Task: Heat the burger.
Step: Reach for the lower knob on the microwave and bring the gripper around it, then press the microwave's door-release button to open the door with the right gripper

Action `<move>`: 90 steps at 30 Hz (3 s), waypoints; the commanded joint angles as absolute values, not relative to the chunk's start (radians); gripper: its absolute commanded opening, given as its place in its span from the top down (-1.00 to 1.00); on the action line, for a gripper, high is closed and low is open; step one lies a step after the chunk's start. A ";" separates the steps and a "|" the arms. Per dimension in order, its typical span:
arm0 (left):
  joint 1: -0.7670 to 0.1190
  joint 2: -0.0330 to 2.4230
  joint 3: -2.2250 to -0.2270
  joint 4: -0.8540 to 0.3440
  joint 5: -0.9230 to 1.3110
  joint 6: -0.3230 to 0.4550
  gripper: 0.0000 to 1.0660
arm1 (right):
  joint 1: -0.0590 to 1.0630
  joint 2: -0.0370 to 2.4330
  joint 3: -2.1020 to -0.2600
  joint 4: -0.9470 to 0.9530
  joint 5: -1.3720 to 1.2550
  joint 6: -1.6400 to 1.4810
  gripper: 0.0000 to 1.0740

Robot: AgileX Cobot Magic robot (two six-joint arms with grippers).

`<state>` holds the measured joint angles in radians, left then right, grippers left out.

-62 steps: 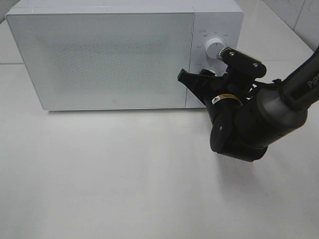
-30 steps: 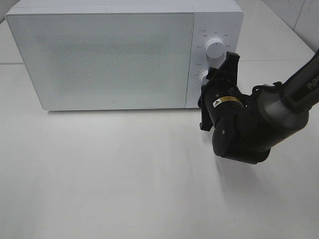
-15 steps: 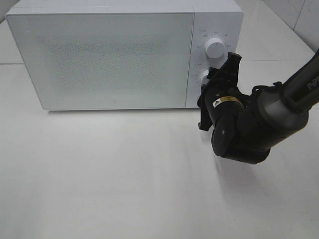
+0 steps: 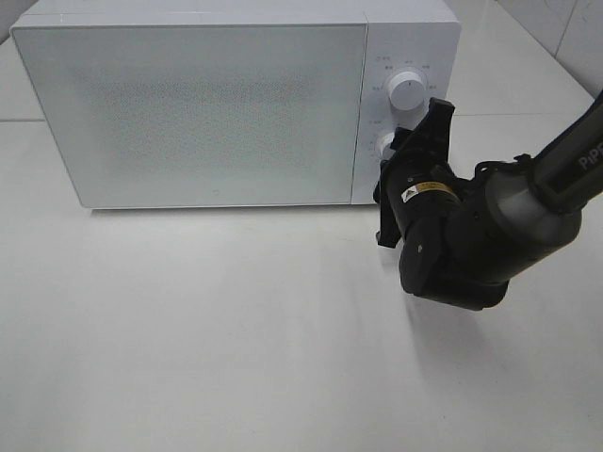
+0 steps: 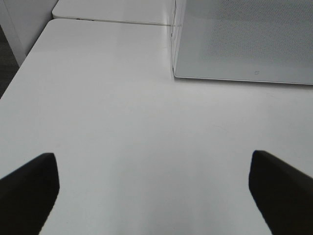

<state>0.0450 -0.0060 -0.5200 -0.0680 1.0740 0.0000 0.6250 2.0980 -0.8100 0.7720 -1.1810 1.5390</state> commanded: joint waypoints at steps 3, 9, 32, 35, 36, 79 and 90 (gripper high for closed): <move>0.048 -0.022 -0.519 -0.075 1.072 0.000 -0.83 | 0.630 2.084 -0.853 0.703 -1.321 1.491 0.39; 0.048 -0.022 -0.519 -0.075 1.072 0.000 -0.83 | 0.630 2.084 -0.853 0.786 -1.352 1.398 0.07; 0.048 -0.022 -0.519 -0.075 1.072 0.000 -0.83 | 0.706 2.008 -0.713 0.707 -1.128 1.255 -0.32; 0.048 -0.022 -0.519 -0.075 1.072 0.000 -0.83 | 0.704 1.931 -0.661 0.635 -1.048 1.154 -0.32; 0.048 -0.022 -0.519 -0.075 1.072 0.000 -0.83 | 0.701 1.914 -0.650 0.616 -1.027 1.121 -0.32; 0.048 -0.022 -0.519 -0.075 1.072 0.000 -0.83 | 0.573 0.893 -0.634 -0.026 0.563 0.217 -0.32; 0.048 -0.022 -0.519 -0.075 1.072 0.000 -0.83 | 0.550 0.597 -0.633 -0.034 0.768 0.207 -0.34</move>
<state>0.0450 -0.0060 -0.5200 -0.0680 1.0740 0.0000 0.5520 0.6060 -0.6330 -0.0250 0.7530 0.2160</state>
